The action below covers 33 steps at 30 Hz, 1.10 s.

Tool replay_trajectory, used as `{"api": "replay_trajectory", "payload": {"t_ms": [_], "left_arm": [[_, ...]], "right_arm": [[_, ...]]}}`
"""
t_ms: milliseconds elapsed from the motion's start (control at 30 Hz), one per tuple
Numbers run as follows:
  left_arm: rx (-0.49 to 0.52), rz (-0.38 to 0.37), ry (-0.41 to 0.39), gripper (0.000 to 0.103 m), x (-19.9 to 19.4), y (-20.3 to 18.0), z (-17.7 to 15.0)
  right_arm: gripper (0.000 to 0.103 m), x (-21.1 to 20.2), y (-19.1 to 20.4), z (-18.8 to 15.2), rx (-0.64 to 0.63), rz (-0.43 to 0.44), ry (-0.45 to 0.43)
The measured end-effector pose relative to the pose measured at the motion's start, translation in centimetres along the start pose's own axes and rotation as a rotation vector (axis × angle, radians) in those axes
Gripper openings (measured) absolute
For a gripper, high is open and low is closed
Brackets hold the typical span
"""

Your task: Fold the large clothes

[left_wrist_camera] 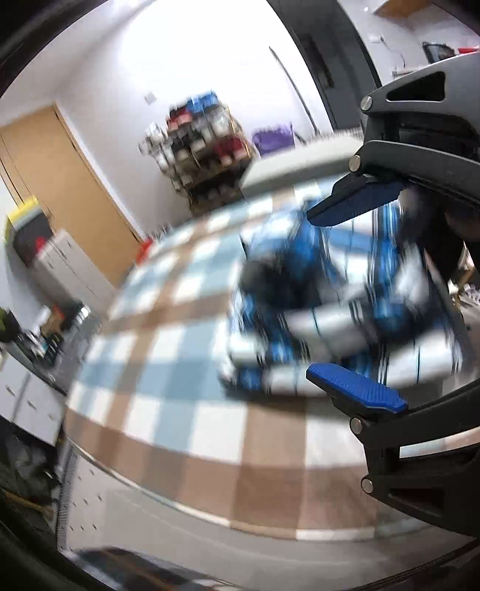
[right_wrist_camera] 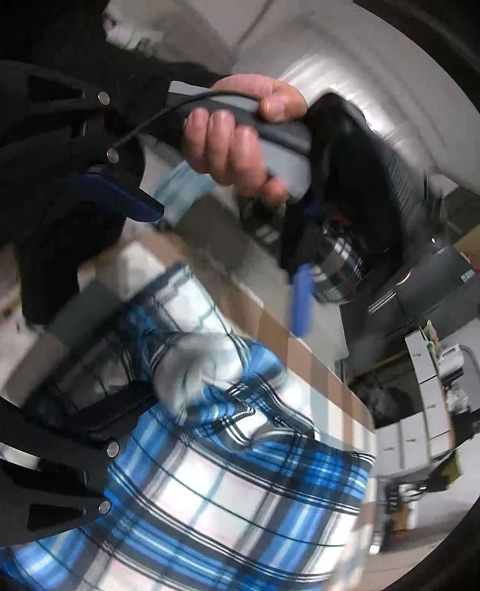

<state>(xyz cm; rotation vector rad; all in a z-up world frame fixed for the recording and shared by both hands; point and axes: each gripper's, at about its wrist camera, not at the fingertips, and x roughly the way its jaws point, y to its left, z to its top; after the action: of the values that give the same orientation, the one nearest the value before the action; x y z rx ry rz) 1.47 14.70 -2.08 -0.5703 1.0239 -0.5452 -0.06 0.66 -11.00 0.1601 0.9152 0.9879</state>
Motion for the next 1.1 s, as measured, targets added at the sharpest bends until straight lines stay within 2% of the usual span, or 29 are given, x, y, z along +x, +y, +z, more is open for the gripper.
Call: {"api": "replay_trajectory", "payload": {"t_ms": [67, 133, 233, 333, 433, 500, 533, 567, 667, 767, 867, 1033, 1100], "left_arm": [[0.061, 0.031, 0.043, 0.078, 1.4, -2.1, 0.9], [0.119, 0.079, 0.133, 0.078, 3.7, -3.5, 1.5], [0.125, 0.138, 0.248, 0.078, 6.3, -3.4, 2.3], [0.111, 0.173, 0.33, 0.078, 8.6, -3.0, 2.4], [0.117, 0.218, 0.356, 0.077, 9.7, -3.4, 2.6], [0.112, 0.227, 0.354, 0.056, 10.0, -3.4, 2.7], [0.101, 0.211, 0.369, 0.022, 10.0, -3.3, 2.7], [0.085, 0.204, 0.387, 0.008, 10.0, -3.2, 2.7], [0.116, 0.205, 0.409, 0.003, 8.9, -4.3, 2.9], [0.152, 0.196, 0.43, 0.002, 7.5, -6.2, 3.6], [0.215, 0.211, 0.442, 0.001, 5.6, -8.7, 4.1], [0.286, 0.254, 0.478, 0.001, 4.6, -10.8, 3.8], [0.289, 0.272, 0.493, 0.001, 4.4, -9.9, 3.5]], "right_arm": [[0.09, 0.1, -0.5, -0.2, 0.054, 0.055, 0.008], [0.09, -0.3, -1.4, -0.5, 0.13, 0.122, 0.022], [0.09, -2.3, -2.9, -0.6, 0.239, 0.198, 0.036], [0.095, -6.0, -3.0, -0.8, 0.25, 0.154, -0.001], [0.101, -9.6, -4.0, -0.6, 0.265, 0.116, -0.074], [0.103, -11.4, -5.2, -0.8, 0.299, 0.115, -0.122], [0.103, -12.1, -6.2, -0.8, 0.34, 0.098, -0.137], [0.103, -12.4, -6.9, -0.6, 0.367, 0.095, -0.144], [0.103, -12.1, -9.5, -0.4, 0.48, 0.098, -0.147], [0.103, -11.9, -10.5, -0.7, 0.56, 0.171, -0.15], [0.103, -11.5, -10.5, -0.5, 0.575, 0.239, -0.143], [0.103, -7.7, -12.5, -1.9, 0.745, 0.387, -0.043], [0.103, -6.4, -12.9, -2.5, 0.796, 0.415, -0.008]]}}
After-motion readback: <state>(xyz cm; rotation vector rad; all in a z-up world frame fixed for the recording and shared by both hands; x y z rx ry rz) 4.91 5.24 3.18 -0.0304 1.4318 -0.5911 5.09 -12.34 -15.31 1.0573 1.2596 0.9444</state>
